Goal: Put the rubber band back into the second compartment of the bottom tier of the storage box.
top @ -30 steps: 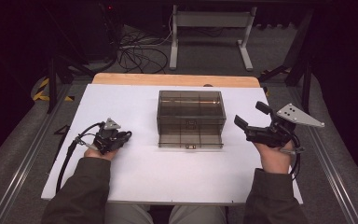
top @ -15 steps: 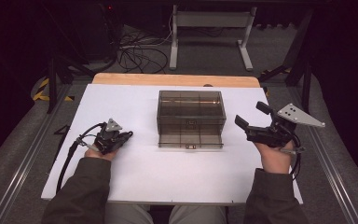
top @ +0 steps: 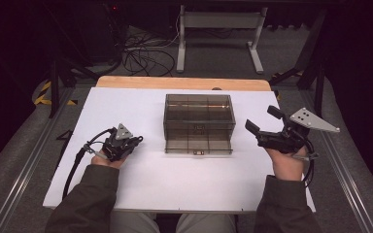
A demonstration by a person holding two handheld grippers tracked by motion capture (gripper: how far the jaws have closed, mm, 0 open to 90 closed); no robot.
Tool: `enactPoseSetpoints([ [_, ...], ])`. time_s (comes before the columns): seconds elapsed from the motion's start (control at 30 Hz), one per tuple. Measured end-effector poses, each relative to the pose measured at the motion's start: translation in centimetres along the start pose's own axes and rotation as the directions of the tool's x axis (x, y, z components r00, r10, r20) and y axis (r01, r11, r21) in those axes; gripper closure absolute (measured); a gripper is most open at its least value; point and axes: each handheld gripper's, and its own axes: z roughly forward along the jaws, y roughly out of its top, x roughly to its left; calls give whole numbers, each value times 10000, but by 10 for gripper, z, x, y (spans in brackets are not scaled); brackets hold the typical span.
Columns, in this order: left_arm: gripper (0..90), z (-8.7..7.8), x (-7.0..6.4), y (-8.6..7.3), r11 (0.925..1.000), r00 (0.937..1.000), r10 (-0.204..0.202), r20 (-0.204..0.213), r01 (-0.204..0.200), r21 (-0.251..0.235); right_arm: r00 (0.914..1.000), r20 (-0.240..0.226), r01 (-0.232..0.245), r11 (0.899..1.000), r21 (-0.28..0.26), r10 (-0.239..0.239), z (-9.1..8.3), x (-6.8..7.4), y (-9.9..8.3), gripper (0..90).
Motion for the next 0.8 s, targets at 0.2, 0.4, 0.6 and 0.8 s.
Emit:
enactPoseSetpoints([
  [0.2, 835, -6, -8, 5, 9996, 9998, 196, 27, -195, -228, 10000, -47, -18, 10000, 15, 18, 0, 0, 0, 35],
  [0.4, 835, -8, -18, 11, 9983, 9990, 436, 58, -434, -381, 9999, -127, -1, 10000, 14, 1, -1, -1, 0, 35],
  [0.6, 835, -8, -26, 15, 9971, 9982, 600, 30, -598, -467, 9997, -240, -14, 10000, 3, 14, -3, -1, 0, 35],
  [0.8, 835, -10, -30, 22, 9960, 9981, 614, 50, -609, -656, 9995, -305, -63, 10000, 53, 64, -2, -2, 0, 35],
])
